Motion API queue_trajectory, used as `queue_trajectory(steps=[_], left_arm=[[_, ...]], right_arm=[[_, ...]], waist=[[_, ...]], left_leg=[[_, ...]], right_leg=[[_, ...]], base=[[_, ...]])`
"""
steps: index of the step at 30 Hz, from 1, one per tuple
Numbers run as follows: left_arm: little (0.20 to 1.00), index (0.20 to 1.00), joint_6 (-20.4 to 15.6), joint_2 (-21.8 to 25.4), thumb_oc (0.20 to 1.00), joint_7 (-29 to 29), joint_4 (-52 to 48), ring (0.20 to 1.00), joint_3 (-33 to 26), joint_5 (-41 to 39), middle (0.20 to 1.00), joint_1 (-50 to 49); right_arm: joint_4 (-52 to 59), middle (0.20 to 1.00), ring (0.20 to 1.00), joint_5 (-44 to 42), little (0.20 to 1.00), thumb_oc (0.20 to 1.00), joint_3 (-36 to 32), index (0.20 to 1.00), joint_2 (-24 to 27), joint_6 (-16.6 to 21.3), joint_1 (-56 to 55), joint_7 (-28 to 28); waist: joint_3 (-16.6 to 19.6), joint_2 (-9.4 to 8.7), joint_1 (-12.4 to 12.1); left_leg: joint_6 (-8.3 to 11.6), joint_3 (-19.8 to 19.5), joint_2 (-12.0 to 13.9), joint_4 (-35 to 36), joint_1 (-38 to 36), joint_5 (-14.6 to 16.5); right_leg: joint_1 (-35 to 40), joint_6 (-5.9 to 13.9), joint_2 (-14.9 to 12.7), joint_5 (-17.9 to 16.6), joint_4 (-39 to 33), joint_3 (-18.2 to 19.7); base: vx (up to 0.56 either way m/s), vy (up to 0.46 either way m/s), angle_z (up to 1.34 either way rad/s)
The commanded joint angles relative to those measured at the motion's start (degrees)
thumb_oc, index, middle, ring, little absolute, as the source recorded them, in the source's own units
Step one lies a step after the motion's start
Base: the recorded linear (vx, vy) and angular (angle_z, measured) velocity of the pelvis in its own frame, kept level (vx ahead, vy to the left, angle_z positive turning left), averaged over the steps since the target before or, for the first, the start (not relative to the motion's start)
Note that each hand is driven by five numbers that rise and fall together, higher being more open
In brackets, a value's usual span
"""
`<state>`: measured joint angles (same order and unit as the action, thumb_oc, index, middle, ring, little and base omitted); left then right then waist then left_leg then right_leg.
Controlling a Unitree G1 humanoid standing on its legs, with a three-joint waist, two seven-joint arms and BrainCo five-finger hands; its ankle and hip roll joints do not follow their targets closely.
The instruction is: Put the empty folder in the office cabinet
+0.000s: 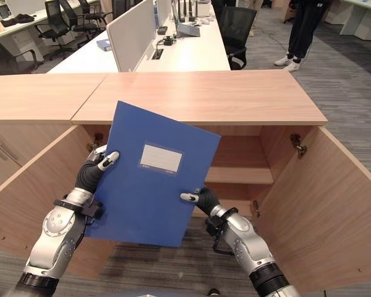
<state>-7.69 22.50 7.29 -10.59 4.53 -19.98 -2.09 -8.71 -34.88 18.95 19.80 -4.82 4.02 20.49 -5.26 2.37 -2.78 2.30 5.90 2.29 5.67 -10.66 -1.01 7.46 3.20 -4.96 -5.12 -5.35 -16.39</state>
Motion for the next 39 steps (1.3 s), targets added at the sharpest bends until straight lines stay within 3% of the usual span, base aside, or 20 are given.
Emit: queue_trajectory(steps=[1,11,12,13,32,33,34,35,39], left_arm=[[0.2,0.2,-5.1,0.94,0.2,-0.41,-2.82,0.2,0.48,-4.05,0.2,5.86],[0.2,0.2,-3.84,-1.04,0.2,0.76,-2.2,0.2,3.49,-9.18,0.2,6.07],[0.2,0.2,-3.68,-1.18,0.2,0.96,-2.23,0.2,3.78,-9.61,0.2,6.09],[0.2,0.2,-3.26,-1.45,0.2,1.16,-2.07,0.2,4.43,-10.54,0.2,6.05],[0.2,0.2,-2.35,-2.02,0.2,2.26,-0.94,0.2,4.06,-12.2,0.2,3.11],[0.479,0.479,-2.1,-1.66,0.479,2.59,-0.44,0.479,3.55,-11.38,0.479,2.22],[0.479,0.479,-1.89,-1.26,0.479,2.66,0.11,0.479,2.83,-10.54,0.479,1.33],[1.0,1.0,-1.77,-0.95,1.0,2.8,0.46,1.0,2.07,-9.71,1.0,0.65],[1.0,1.0,0.14,-0.22,1.0,3.9,3.05,1.0,-0.63,-7.67,1.0,-3.29]], right_arm=[[4.26,1.0,1.0,-3.1,1.0,1.0,1.52,1.0,-1.67,1.59,5.57,1.6],[1.84,1.0,1.0,-3.31,1.0,1.0,3.63,1.0,-2.75,1.29,6.31,1.09],[1.46,0.724,0.724,-3.6,0.724,0.724,3.64,0.724,-2.95,1.4,6.41,0.93],[1.02,0.2,0.2,-4.74,0.2,0.2,3.61,0.2,-3.63,1.52,6.71,0.55],[2.96,0.2,0.2,-7.69,0.2,0.2,2.7,0.2,-3.42,1.27,6.11,1.82],[3.34,0.2,0.2,-6.94,0.2,0.2,1.69,0.2,-2.74,1.32,5.71,2.08],[3.58,0.2,0.2,-5.3,0.2,0.2,1.02,0.2,-1.79,1.65,5.41,2.1],[3.81,0.2,0.2,-2.78,0.2,0.2,-0.12,0.2,-0.87,1.71,4.96,1.97],[3.05,0.2,0.2,8.07,0.2,0.2,-5.8,0.2,2.51,2.69,2.28,-0.06]], waist=[[0.24,-2.75,0.11],[0.08,-2.84,0.1],[0.05,-2.82,0.06],[0.0,-2.85,-0.02],[0.13,-2.8,-0.42],[0.11,-2.78,-0.47],[0.11,-2.8,-0.52],[0.16,-2.81,-0.54],[0.2,-2.69,-0.6]], left_leg=[[3.76,-0.71,2.55,-0.67,-0.6,4.3],[3.64,-0.91,2.5,-0.67,-0.38,4.23],[3.63,-0.94,2.51,-0.67,-0.36,4.22],[3.59,-0.99,2.49,-0.67,-0.38,4.2],[3.53,-1.46,2.38,-0.67,-0.3,4.1],[3.54,-1.46,2.37,-0.67,-0.28,4.08],[3.53,-1.47,2.35,-0.67,-0.23,4.06],[3.5,-1.49,2.34,-0.67,-0.16,4.07],[3.39,-1.58,2.31,-0.67,-0.03,4.16]], right_leg=[[4.6,6.22,-4.91,6.58,1.1,1.88],[4.33,6.22,-4.84,6.52,1.2,1.97],[4.33,6.21,-4.83,6.52,1.21,1.93],[4.37,6.18,-4.82,6.5,1.21,1.95],[4.59,6.07,-4.64,6.67,1.35,1.59],[4.57,6.09,-4.66,6.64,1.38,1.5],[4.56,6.13,-4.68,6.6,1.37,1.48],[4.54,6.17,-4.7,6.61,1.38,1.39],[4.46,6.43,-4.81,6.55,1.43,1.14]], base=[[0.0,0.0,0.0],[0.0,0.0,0.0],[0.0,0.0,0.0],[0.0,0.0,0.0],[0.0,0.0,0.0],[0.0,0.0,0.0],[0.0,0.0,0.0],[0.0,0.0,0.0],[0.0,0.0,0.0]])
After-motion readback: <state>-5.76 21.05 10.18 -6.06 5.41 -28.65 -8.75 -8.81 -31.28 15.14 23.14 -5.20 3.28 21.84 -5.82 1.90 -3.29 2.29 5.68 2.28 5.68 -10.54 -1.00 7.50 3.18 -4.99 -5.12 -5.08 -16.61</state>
